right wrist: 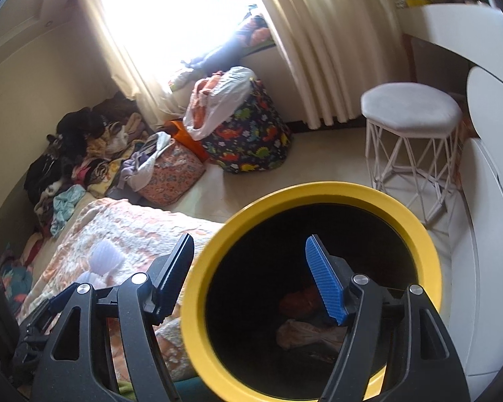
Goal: Collect trash
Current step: 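Open both tools to drop the wrapper and glove into the bin, then move both open tools back over the remaining trash on the bed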
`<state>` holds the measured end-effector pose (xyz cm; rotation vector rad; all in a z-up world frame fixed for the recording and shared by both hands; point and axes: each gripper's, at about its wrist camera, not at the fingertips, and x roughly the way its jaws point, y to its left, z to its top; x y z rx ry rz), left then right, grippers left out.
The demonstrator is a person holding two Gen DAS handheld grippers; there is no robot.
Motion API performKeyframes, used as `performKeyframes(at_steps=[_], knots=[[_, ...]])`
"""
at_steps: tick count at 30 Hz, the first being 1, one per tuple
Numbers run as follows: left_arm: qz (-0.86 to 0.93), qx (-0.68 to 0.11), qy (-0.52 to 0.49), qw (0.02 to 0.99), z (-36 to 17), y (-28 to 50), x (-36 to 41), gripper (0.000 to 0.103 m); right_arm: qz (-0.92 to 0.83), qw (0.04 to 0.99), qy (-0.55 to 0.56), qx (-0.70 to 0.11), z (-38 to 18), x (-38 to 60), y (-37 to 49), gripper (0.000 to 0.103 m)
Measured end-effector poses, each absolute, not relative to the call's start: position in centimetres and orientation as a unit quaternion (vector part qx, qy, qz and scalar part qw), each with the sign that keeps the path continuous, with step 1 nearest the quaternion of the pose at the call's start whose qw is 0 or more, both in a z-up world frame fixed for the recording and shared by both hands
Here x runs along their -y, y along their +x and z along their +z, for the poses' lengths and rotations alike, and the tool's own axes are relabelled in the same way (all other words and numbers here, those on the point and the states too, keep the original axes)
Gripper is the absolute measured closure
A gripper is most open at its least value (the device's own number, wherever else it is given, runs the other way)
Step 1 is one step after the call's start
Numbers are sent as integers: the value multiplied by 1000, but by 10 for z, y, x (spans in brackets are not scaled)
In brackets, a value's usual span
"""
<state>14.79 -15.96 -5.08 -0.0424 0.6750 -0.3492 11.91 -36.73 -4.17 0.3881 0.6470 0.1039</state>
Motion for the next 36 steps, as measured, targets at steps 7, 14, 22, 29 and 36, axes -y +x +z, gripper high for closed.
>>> performKeyframes(at_steps=[7,14,22,29,36], knots=[[-139,-315,-30,938,-43,142,131,11,87,934,165,-305,-31,339,116,34],[-112,-309,-47,943,-40,136,102,11,124,935,132,-306,-25,305,113,34],[-79,-306,-64,947,-38,131,65,11,164,930,110,-309,-22,268,108,34],[-40,-290,-62,954,-36,129,30,11,194,924,79,-321,-26,236,106,34],[-3,-292,-102,951,-40,130,-10,11,227,918,56,-320,-21,211,101,34]])
